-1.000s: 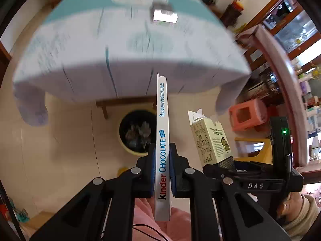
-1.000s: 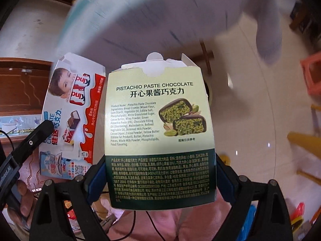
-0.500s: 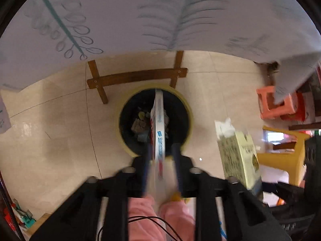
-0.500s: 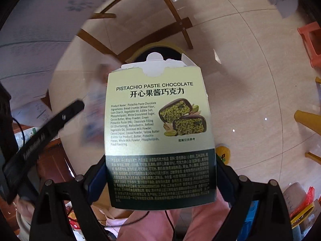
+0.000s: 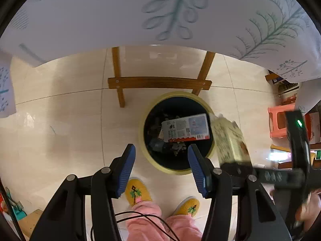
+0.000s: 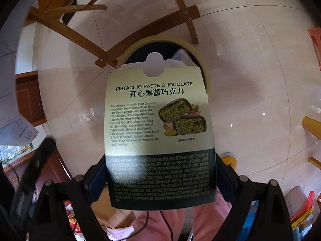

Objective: Collect trash
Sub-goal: 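Open both tools to drop the two chocolate boxes into the bin, then raise both open tools back toward the silver box and cup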

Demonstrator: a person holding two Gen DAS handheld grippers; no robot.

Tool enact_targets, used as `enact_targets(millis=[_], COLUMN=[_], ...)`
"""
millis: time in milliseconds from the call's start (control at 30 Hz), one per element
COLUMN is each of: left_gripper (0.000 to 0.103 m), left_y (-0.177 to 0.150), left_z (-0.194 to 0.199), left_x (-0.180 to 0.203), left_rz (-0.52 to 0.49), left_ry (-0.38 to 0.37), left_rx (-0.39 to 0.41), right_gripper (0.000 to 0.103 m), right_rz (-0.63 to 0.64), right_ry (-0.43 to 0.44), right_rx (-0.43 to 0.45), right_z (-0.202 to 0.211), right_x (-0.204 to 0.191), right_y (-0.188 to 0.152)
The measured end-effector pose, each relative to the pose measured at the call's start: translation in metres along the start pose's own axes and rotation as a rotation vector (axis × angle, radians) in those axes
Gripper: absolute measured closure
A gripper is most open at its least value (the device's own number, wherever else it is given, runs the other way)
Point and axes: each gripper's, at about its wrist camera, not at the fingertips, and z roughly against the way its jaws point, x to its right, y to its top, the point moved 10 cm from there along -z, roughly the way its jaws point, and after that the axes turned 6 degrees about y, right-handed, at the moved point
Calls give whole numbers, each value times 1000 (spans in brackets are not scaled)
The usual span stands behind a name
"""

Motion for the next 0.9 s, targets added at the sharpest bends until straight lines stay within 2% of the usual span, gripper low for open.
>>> enact_targets(millis=[167, 300, 400, 500, 733, 900], left_gripper=[50, 50, 50, 50, 50, 50], left_y=[-4, -5, -4, -1, 10, 22], left_z=[4, 5, 9, 15, 40, 75], left_x=[-16, -25, -32, -36, -31, -18], left_rz=[12, 39, 57, 68, 64, 53], left_ry=[8, -4, -6, -13, -19, -22], left_rx=[14, 14, 24, 35, 74, 114], right_gripper=[9, 9, 9, 9, 9, 9], right_rz=[26, 53, 86, 76, 94, 122], right_ry=[-12, -23, -33, -8, 44, 70], right_rx=[-11, 36, 43, 38, 102, 194], right_z=[-18, -23, -25, -23, 9, 63], right_x=[-22, -29, -33, -36, -49, -65], right_y=[18, 31, 32, 29, 18, 8])
